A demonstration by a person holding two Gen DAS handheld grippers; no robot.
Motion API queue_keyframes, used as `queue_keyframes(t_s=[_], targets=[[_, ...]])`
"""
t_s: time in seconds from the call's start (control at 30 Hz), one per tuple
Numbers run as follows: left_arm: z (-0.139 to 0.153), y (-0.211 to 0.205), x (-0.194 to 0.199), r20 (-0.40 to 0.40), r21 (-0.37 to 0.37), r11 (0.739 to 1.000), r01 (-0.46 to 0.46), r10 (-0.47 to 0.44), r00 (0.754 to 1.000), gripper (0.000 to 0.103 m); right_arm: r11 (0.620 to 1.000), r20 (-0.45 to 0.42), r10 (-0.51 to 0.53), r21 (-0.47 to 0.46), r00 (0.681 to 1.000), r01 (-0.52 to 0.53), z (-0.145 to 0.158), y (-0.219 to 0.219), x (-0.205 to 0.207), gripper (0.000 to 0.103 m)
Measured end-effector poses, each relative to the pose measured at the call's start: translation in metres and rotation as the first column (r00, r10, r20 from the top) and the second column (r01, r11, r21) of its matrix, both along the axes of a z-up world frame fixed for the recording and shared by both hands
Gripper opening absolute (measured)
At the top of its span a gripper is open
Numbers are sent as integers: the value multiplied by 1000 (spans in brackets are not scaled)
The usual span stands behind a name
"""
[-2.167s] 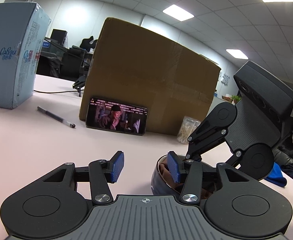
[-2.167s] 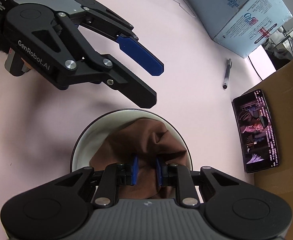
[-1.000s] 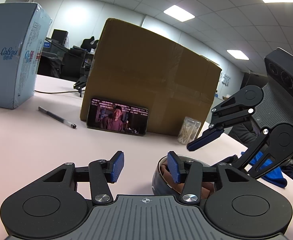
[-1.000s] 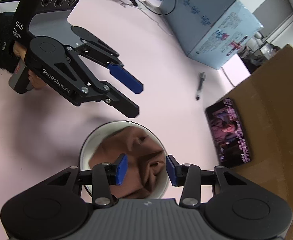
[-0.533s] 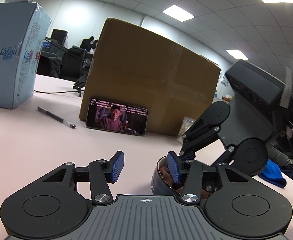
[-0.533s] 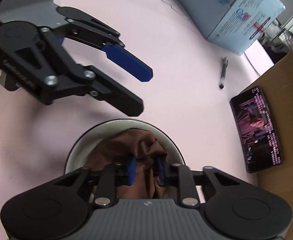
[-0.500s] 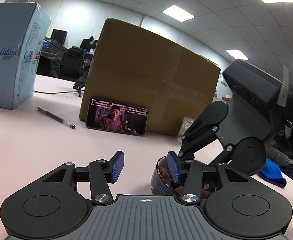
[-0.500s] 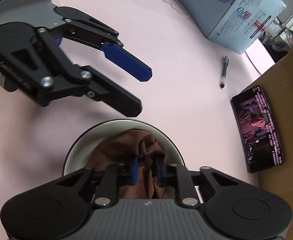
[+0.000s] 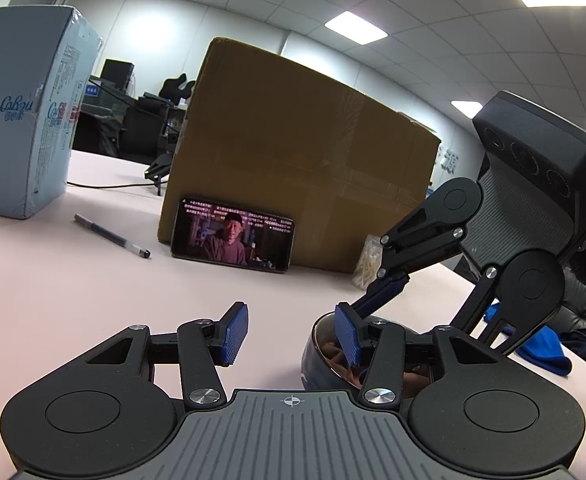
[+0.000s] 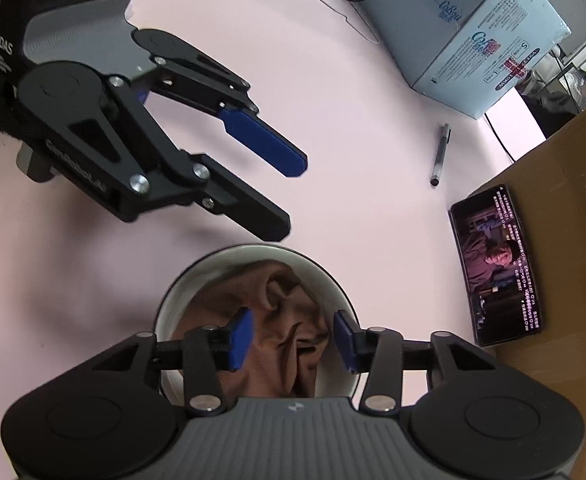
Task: Clean bowl
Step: 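Wipe the bowl interior with the cloth held in the right tool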
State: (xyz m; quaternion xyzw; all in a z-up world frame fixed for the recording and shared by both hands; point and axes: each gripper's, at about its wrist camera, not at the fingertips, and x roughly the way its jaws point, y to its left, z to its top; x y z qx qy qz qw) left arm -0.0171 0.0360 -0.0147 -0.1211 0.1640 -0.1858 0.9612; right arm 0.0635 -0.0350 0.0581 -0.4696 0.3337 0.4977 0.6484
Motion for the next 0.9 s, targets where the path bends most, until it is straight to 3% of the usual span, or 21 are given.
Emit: queue_keyframes(t_s=[0.23, 0.37, 0.47, 0.5, 0.9], targets=[[0, -2, -2, 0, 1, 1000, 3, -3, 1000, 47, 999, -67, -35, -39, 997, 32, -15, 10, 15, 43], [-1, -2, -3, -9, -1, 1000, 6, -6, 1000, 47, 999, -101, -30, -43, 994, 26, -17, 16, 18, 36], [-1, -2, -2, -21, -5, 1000, 5, -5, 1000, 66, 998, -120, -15, -57, 993, 8, -17, 18, 15, 21], [-1, -2, -1, -23, -5, 1000, 3, -4, 1000, 67, 998, -120, -11, -63, 993, 4, -17, 18, 13, 19], [-5, -2, 9, -97, 8, 1000, -10, 11, 995, 83, 994, -92, -33, -107, 995, 23, -17, 16, 7, 21]])
